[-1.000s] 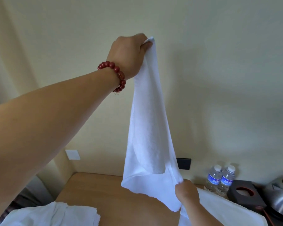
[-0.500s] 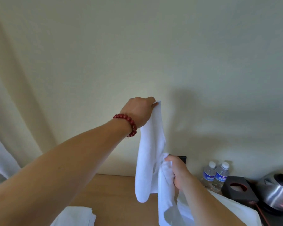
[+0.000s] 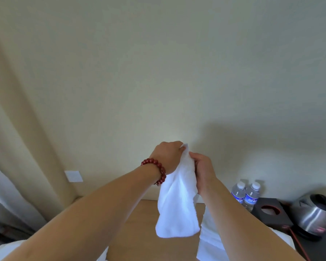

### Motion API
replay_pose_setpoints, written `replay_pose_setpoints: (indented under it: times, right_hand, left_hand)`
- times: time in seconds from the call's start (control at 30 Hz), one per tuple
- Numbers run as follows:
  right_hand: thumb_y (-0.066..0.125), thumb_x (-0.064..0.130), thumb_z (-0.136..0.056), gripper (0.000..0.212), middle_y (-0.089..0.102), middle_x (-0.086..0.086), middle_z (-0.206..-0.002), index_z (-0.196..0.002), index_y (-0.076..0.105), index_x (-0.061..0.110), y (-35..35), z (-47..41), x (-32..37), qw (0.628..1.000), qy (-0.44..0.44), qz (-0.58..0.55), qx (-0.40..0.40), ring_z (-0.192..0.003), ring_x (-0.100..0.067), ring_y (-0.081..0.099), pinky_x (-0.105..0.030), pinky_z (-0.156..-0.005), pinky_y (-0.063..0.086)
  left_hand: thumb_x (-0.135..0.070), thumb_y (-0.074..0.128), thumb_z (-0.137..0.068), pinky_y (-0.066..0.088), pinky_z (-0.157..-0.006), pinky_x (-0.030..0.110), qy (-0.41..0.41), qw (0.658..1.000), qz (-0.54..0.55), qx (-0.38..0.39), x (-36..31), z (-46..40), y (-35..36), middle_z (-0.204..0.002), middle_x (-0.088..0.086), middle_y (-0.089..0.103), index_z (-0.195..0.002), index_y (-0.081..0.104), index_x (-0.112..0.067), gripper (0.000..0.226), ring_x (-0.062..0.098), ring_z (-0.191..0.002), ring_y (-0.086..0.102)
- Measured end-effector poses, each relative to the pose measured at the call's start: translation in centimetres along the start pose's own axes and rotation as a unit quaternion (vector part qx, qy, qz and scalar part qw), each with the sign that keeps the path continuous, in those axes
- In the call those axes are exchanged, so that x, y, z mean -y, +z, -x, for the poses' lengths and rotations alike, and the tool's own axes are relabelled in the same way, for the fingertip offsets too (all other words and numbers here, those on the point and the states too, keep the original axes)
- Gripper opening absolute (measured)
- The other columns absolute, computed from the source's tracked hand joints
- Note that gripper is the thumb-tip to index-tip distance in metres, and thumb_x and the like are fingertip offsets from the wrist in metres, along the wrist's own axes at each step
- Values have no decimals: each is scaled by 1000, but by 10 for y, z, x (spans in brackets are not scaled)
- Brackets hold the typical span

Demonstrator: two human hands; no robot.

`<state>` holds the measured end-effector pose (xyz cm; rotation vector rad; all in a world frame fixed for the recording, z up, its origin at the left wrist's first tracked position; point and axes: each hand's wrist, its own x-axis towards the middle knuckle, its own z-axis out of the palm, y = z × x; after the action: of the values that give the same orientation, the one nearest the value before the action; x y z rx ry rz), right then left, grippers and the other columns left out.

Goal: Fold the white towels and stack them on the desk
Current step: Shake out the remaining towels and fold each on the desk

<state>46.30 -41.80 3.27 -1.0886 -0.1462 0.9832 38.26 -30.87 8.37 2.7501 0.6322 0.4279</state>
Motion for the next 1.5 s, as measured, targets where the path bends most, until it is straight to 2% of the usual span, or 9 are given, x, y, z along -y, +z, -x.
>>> replay_pose_setpoints:
  times: [0.27,0.4,0.5,0.67,0.93,1.03,1.13,1.33,1.5]
  right_hand:
    - [50,19,-91,35,63,-20,-113,-118,64,2,-1,2,-6,980,-28,-104,165,-106,-37,62,-48,-104,47]
    - [40,7,-83,56,61,-19,-132,-136,59,9,-2,5,-7,975,-12,-51,217,-121,-39,57,-53,-115,36]
    - [39,-2,-79,59,67,-19,-127,-126,70,15,2,5,-8,985,-35,63,158,-118,-37,63,-49,-110,45]
    - [50,-7,-82,72,68,-3,-122,-132,59,44,6,-2,-15,976,-85,200,22,-112,-23,65,-39,-97,54]
    - [72,25,-86,29,72,-10,-118,-113,74,14,8,-3,-17,998,-12,64,0,-109,-29,67,-43,-102,49]
    - [69,33,-92,35,75,-9,-101,-111,72,4,5,8,-19,999,37,-17,11,-88,-22,71,-33,-81,54]
    - [70,42,-91,42,76,-10,-109,-112,73,6,3,13,-19,998,57,-23,22,-101,-24,72,-36,-86,56]
    - [66,24,-95,15,76,-2,-109,-100,80,24,22,0,-19,987,-76,121,-71,-108,-26,69,-47,-102,52]
    - [65,21,-96,15,73,6,-87,-94,80,24,26,-7,-19,960,-175,168,-143,-82,-17,67,-28,-78,55]
  left_hand:
    - [-26,37,-103,50,-83,32,-54,992,104,42,16,8,10,-107,-1,70,-115,65,-25,31,20,-97,63]
    - [-32,45,-103,46,-80,24,-67,984,162,42,21,17,13,-119,5,65,-151,34,-42,50,23,-103,63]
    - [-33,48,-102,47,-97,32,-68,989,119,61,23,17,13,-130,3,62,-145,48,-31,42,23,-118,58]
    - [-37,48,-101,50,-87,36,-97,991,60,71,28,16,9,-105,2,68,-109,65,-14,30,21,-97,61]
    - [-38,47,-102,39,-56,25,-163,977,125,-64,48,20,-2,-76,-5,61,-90,61,-29,21,19,-73,60]
    - [-40,46,-103,39,-55,24,-168,972,138,-91,58,24,-7,-77,-4,62,-100,64,-29,21,16,-72,61]
    - [-40,47,-102,41,-55,24,-139,977,138,-88,56,31,-3,-77,-3,65,-107,65,-30,21,14,-68,61]
    - [-39,46,-102,43,-59,23,-116,982,132,-73,52,36,6,-79,-5,66,-109,67,-30,24,10,-71,59]
    - [-31,41,-105,45,-60,28,-131,977,141,-89,51,34,0,-72,0,63,-93,66,-25,28,24,-74,60]
